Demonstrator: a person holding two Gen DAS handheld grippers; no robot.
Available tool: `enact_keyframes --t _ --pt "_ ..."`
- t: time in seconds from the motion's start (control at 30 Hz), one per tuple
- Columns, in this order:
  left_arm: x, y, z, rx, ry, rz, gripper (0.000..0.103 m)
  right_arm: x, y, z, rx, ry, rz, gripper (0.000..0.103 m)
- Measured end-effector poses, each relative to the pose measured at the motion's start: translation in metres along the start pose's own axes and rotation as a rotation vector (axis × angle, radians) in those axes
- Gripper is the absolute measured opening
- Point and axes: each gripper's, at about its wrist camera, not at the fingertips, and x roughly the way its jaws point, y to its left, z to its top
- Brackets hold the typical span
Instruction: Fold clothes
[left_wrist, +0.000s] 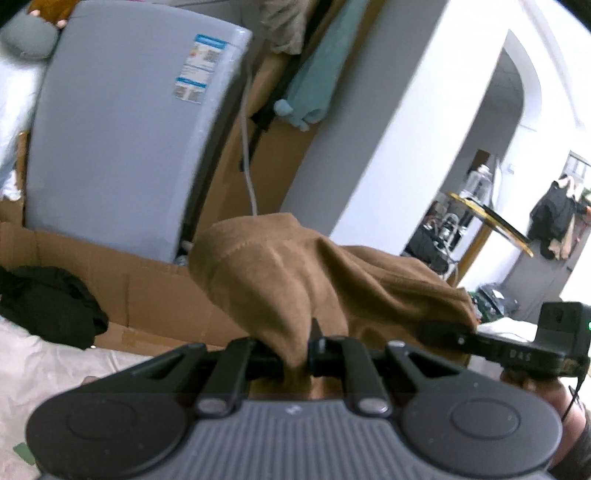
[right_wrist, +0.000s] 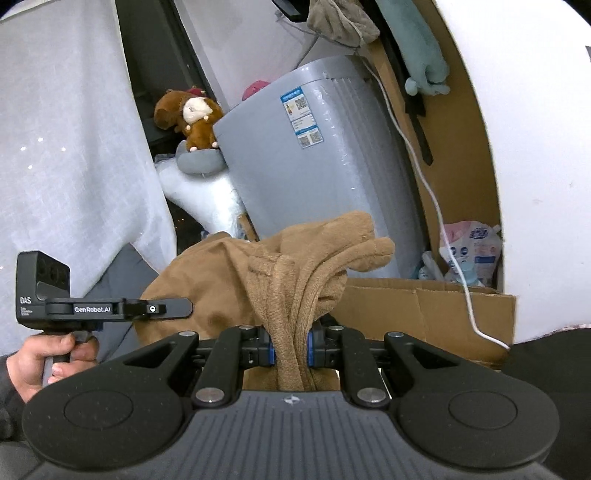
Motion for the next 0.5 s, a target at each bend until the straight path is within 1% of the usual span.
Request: enact_keyframes --t 0.2,0.33,0.5 --pt "0.0 -0.017 0.0 0.042 -0.005 0.029 0.012 -0.018 -0.005 -0.001 -0.009 -0.001 -0.005 0.016" --pt "-0.003 -0.031 0.0 0.052 0.002 0.048 0.012 -0.024 -0.005 0.002 -0.012 0.002 -0.004 0.016" --pt "-0.008 -0.054 0.012 0.1 0.004 0.047 0.012 -0.036 -0.008 0.006 -0.014 -0.016 0.0 0.016"
